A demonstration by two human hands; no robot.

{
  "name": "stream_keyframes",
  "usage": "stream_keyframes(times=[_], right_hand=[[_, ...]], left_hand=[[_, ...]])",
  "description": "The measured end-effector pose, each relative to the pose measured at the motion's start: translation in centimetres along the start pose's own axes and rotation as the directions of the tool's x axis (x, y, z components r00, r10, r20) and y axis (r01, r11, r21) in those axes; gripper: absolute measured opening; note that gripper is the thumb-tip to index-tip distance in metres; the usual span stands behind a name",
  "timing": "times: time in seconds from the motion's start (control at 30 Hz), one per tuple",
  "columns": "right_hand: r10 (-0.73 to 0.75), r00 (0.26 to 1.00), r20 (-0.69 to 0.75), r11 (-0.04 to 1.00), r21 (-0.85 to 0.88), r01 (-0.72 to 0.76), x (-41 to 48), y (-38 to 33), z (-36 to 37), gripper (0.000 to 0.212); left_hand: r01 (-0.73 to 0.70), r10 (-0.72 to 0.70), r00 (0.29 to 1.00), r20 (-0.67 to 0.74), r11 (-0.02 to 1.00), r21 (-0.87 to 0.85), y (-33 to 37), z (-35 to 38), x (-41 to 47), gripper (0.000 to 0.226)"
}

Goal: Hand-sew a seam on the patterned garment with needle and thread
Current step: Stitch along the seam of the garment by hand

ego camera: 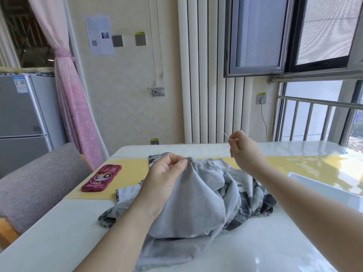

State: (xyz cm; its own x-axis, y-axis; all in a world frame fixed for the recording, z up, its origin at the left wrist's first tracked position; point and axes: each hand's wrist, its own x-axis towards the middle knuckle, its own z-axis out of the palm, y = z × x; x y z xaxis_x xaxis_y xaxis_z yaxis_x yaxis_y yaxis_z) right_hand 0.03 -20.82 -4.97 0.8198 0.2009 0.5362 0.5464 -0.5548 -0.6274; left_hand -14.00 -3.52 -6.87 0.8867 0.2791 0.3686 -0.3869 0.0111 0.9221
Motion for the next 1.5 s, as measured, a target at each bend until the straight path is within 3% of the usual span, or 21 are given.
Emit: stream_keyframes(times=[0.1,0.17,0.23,0.37,0.5,0.63,0.73,1.03,1.3,1.4,1.5], right_hand=[[0.048,0.996,0.079,0.949,0.306,-0.07,-0.7,-1.6,-1.0,0.014],[0.014,0.974,0.227,0.801,0.58,-0.146,-2.1,-3.1,-1.9,0.014],[-0.071,0.939,0.337,0.699,0.688,-0.194,-3.7,-4.4,-2.8,0.026],[-0.17,0.905,0.389,0.772,0.623,-0.122,-5.4,-5.3,-3.1,0.014],[-0.181,0.931,0.318,0.86,0.511,-0.007,-5.3,-5.1,-2.5,0.015],[-0.187,0.945,0.268,0.878,0.477,0.039,-4.1,-4.5,-3.8,0.016],[-0.177,0.933,0.312,0.881,0.474,0.009,-3.4,-4.2,-5.0,0.014],[-0.076,0.866,0.495,0.956,0.284,-0.078,-4.0,-3.2,-5.9,0.015],[-0.071,0.834,0.547,0.92,0.36,-0.157,-4.0,-3.6,-6.4,0.02],[-0.075,0.83,0.553,0.903,0.392,-0.179,-3.9,-3.6,-6.6,0.023],[-0.072,0.829,0.554,0.892,0.408,-0.195,-3.7,-3.7,-6.6,0.024]], left_hand=[[-0.004,0.004,1.0,-0.019,1.0,0.004,0.0,0.0,0.2,0.021],[-0.009,0.01,0.999,-0.038,1.0,0.004,0.0,-0.1,0.4,0.026],[-0.016,0.017,0.998,-0.06,1.0,0.004,0.0,-0.1,0.5,0.029],[-0.02,0.02,0.996,-0.084,1.0,-0.005,0.0,0.1,0.6,0.031],[-0.022,0.024,0.998,-0.066,1.0,0.022,0.2,0.3,0.5,0.026],[-0.104,0.092,0.994,0.06,0.962,0.251,0.8,-0.7,0.3,0.01],[-0.119,0.064,0.984,0.164,0.929,0.349,1.2,-1.1,0.4,0.008],[-0.03,-0.033,0.988,0.151,0.917,0.397,0.0,-0.7,-0.1,0.008],[-0.028,-0.05,0.985,0.165,0.896,0.442,0.9,-1.2,-0.4,0.028],[-0.071,0.0,0.988,0.153,0.884,0.461,1.2,-1.1,-0.5,0.009],[-0.235,0.188,0.972,0.141,0.815,0.53,1.8,-0.8,-0.8,0.012]])
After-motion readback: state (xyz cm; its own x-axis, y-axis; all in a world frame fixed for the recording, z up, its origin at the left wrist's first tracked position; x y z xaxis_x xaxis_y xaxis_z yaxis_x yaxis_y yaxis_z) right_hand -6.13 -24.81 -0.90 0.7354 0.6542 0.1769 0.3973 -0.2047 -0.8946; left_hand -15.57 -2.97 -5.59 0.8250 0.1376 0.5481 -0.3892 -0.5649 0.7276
